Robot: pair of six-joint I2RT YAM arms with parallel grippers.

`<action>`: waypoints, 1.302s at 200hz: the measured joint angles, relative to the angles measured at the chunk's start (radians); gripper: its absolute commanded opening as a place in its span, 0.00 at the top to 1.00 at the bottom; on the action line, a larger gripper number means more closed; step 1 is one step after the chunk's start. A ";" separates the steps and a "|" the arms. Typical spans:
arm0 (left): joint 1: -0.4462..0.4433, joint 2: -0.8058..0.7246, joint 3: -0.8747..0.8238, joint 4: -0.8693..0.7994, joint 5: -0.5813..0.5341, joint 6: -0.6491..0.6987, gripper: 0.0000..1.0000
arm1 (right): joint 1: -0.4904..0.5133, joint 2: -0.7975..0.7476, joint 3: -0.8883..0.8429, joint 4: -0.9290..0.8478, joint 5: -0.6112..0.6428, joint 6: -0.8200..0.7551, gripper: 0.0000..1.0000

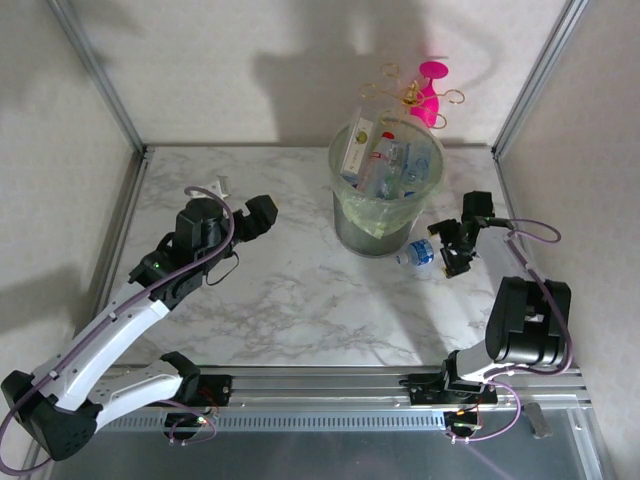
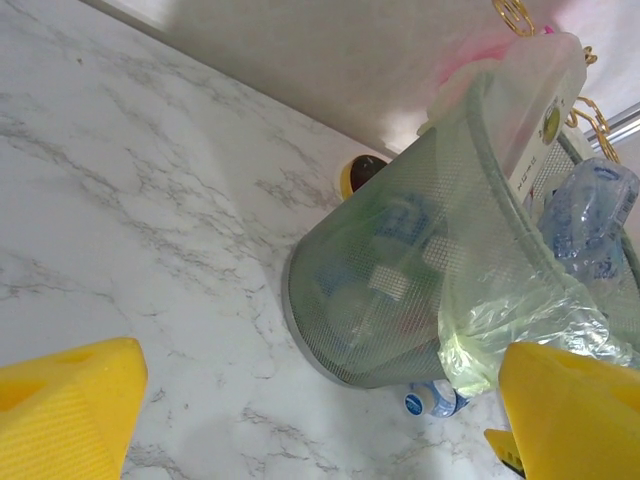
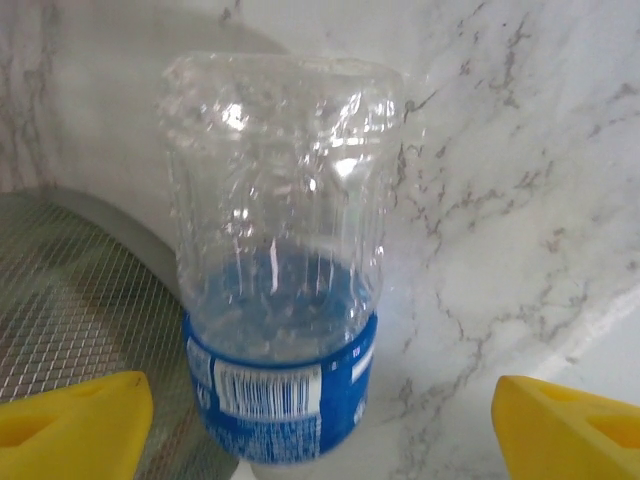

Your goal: Put the plastic bottles in the bin

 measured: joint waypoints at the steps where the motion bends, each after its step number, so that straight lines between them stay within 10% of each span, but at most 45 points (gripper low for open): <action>1: 0.000 -0.001 0.000 -0.001 0.000 0.000 0.09 | 0.000 0.004 0.000 0.003 0.000 0.005 0.01; 118: 0.001 -0.069 -0.006 -0.052 -0.031 0.000 0.09 | 0.000 0.129 0.010 0.057 0.047 0.009 0.38; 260: 0.002 0.053 0.068 -0.036 -0.029 0.039 0.09 | -0.001 0.002 0.014 -0.019 0.105 0.003 0.48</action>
